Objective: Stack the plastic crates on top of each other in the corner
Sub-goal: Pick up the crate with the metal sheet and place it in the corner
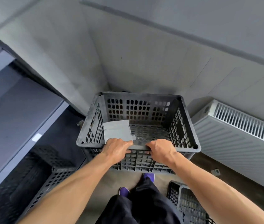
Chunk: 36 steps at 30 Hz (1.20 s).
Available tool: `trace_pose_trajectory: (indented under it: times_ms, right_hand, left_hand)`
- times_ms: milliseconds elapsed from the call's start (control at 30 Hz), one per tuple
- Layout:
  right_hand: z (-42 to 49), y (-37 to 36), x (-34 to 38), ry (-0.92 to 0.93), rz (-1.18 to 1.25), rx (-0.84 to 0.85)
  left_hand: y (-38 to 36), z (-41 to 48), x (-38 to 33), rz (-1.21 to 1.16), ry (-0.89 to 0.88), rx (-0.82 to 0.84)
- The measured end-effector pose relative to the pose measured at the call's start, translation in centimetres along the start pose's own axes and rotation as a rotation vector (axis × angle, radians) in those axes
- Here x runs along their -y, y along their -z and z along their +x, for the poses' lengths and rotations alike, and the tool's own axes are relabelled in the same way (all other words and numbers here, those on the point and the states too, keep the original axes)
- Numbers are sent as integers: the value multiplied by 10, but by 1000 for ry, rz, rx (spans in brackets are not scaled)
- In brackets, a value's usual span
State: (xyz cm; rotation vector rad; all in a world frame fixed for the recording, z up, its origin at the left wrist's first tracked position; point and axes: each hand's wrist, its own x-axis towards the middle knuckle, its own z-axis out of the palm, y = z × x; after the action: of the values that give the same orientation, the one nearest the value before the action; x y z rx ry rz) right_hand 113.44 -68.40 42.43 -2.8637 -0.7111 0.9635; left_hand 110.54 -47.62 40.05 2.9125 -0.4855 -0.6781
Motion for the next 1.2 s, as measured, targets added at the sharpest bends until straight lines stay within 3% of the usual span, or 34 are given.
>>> trace_pose_trajectory:
  times_ms: [267,500,867,1200]
  right_hand:
    - [37,19,-16,-34,35,-36]
    - [85,25,4,-149,76,-39]
    - [184,9,43,-375,156,-84]
    - [246,-52,36,-415,180,-102]
  left_hand:
    - [30,44,17,70,-48,14]
    - [40,91,73,205,-138,55]
    - [20,177,176,254,-381,39]
    - [-43,227,204,267,-437,47]
